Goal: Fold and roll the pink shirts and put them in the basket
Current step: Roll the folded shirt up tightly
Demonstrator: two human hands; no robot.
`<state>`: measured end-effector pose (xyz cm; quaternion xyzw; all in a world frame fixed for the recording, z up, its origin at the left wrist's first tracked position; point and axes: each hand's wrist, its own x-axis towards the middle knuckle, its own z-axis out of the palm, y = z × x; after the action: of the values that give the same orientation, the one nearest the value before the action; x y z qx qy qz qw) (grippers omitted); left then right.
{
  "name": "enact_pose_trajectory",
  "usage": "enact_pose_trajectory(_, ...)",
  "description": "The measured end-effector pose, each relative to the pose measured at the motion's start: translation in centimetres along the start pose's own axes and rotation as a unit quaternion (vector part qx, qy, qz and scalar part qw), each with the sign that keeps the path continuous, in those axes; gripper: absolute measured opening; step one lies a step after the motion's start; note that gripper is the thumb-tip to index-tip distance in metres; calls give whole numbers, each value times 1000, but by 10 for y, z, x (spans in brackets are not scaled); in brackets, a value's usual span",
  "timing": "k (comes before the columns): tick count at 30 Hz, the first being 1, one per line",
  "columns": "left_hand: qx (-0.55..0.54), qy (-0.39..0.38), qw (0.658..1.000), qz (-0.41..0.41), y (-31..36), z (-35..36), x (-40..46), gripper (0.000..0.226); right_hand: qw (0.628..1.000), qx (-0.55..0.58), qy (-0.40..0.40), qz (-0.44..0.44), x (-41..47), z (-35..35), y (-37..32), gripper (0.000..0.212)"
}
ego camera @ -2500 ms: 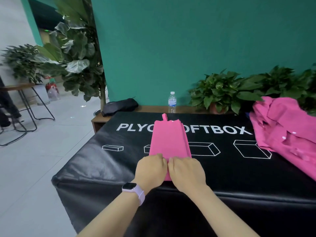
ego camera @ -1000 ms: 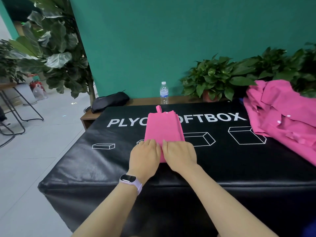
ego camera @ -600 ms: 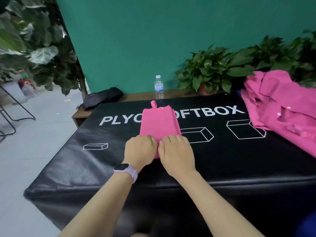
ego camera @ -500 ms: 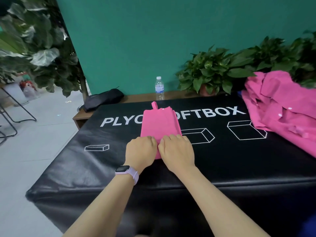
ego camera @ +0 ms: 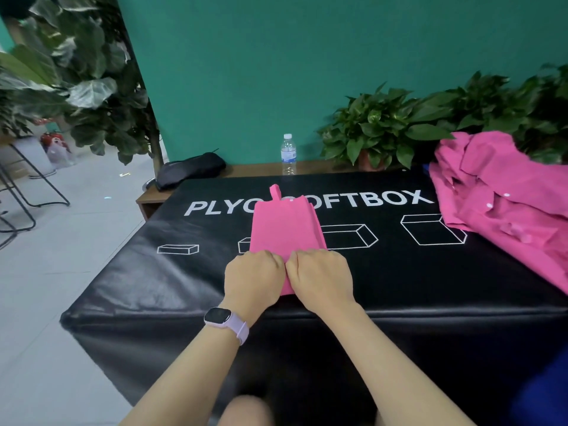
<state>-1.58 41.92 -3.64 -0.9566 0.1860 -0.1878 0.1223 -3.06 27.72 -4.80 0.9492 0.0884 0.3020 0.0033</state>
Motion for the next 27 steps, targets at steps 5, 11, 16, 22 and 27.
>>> enact_pose_trajectory(5, 5, 75, 997, 13, 5, -16, -20, 34, 999, 26, 22, 2, -16, -12, -3, 34)
enact_pose_trajectory(11, -114, 183, 966, -142, 33, 2, -36, 29, 997, -43, -62, 29, -2, -16, -9, 30)
enact_pose_trajectory(16, -96, 184, 974, -95, 22, 10, -24, 34, 990, -34, -133, 21, 7, -15, -8, 19)
enact_pose_trajectory(22, -69, 161, 984, -30, 5, 5, -2, 29, 990, 30, -2, 136, -13, -3, -19, 44)
enact_pose_trajectory(27, -51, 69, 996, 38, -6, 11, 18, 23, 990, 42, 29, 129, -29, 11, -26, 46)
